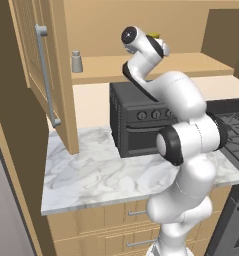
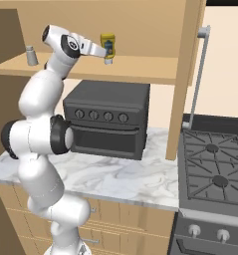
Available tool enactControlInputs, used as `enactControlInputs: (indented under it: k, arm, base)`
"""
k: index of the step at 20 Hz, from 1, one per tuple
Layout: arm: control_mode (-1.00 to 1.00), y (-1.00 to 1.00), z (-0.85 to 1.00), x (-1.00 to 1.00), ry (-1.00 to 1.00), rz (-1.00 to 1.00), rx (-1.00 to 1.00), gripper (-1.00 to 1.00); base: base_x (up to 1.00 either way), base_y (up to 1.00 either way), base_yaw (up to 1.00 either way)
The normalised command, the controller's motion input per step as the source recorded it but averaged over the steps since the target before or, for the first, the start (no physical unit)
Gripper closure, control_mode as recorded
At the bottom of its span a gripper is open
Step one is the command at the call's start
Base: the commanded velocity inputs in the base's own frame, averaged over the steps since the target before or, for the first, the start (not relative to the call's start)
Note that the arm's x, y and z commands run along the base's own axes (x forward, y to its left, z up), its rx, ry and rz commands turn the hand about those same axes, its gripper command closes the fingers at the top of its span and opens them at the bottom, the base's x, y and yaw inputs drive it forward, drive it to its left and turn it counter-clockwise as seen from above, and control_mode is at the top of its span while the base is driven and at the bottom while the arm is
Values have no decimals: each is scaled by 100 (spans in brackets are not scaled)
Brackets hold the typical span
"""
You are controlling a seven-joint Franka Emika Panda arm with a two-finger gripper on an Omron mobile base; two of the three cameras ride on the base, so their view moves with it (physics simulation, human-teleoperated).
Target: Move the shaker and mustard from the cabinet to the dining counter.
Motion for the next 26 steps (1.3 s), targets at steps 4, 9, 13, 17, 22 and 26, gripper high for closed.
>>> enactControlInputs:
  k: [4,9,13,17,22,26]
  arm:
    - [-100,0,0,27,0,0,0,-100]
    - [-100,0,0,26,0,0,0,-100]
    - [-100,0,0,25,0,0,0,-100]
    - [-100,-3,0,18,0,0,0,-100]
    - [-100,-11,0,11,1,-4,0,-100]
    - [-100,-12,0,16,1,-5,0,-100]
  base:
    - [0,0,0]
    - [0,0,0]
    - [0,0,0]
    - [0,0,0]
    - [0,0,0]
    - [0,0,0]
